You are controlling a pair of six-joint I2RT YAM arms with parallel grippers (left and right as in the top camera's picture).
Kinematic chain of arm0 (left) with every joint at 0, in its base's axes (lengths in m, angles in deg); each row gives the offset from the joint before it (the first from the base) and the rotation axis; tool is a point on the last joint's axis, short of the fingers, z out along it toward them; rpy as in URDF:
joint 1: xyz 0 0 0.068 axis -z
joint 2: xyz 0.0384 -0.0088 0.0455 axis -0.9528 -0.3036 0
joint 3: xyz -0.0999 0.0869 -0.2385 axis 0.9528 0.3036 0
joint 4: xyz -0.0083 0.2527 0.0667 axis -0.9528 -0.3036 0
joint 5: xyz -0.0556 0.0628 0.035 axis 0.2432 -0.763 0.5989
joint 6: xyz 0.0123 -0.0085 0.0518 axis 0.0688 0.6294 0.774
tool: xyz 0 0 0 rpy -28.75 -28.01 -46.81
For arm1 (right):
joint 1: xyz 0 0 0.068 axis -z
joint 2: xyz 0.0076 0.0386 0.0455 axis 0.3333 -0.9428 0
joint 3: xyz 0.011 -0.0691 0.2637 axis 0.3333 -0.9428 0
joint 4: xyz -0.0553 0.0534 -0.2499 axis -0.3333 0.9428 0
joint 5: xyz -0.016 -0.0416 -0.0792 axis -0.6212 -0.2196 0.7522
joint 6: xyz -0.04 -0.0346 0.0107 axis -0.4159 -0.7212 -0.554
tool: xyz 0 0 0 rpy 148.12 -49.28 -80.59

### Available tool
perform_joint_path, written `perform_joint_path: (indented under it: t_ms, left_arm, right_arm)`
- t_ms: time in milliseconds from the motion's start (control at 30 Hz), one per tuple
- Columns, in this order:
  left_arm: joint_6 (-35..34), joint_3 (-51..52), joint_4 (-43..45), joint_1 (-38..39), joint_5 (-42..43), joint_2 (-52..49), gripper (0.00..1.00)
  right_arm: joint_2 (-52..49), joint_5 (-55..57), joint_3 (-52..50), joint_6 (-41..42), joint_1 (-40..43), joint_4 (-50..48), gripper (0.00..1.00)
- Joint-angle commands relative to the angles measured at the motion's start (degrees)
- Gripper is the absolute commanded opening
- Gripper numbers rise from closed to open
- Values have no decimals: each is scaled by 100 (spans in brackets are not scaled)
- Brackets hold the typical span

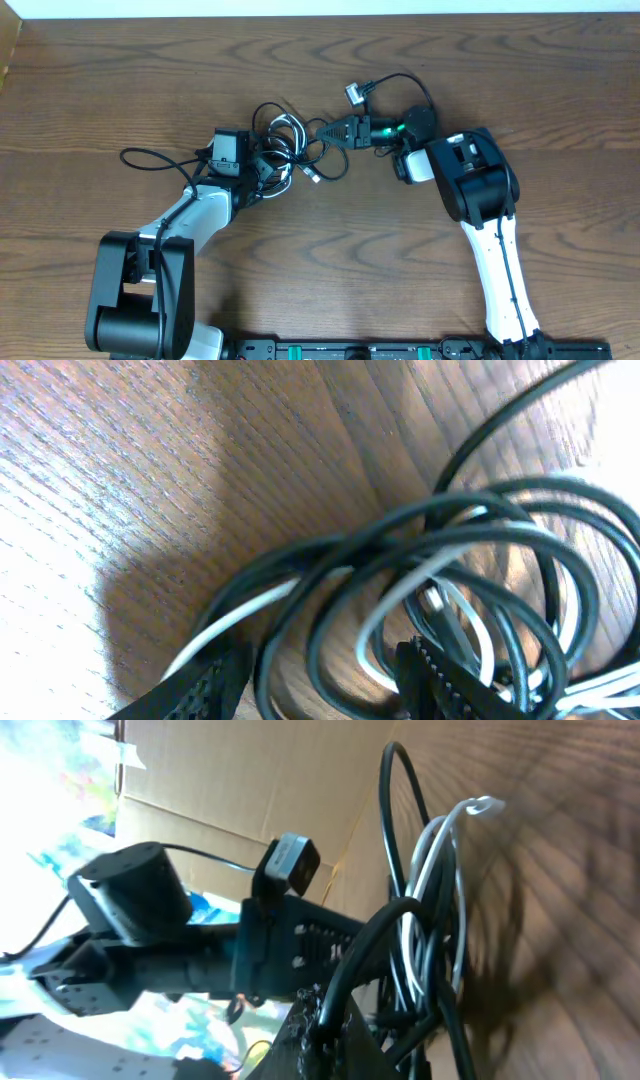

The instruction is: Untangle cables

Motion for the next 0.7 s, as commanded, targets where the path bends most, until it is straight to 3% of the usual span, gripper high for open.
perform_joint_path:
  t_ms: [0, 367, 667]
  left_arm:
    - [33, 219, -210, -57, -138, -304, 54]
    - [140, 219, -9, -55, -131, -476, 54]
    - [138, 219, 247, -57, 35, -664, 54]
  right_arm:
    - [396, -334, 79, 492, 120, -249, 1]
    - [516, -164, 81, 1593, 160, -249, 1]
    - [1655, 236, 81, 1784, 275, -227, 1]
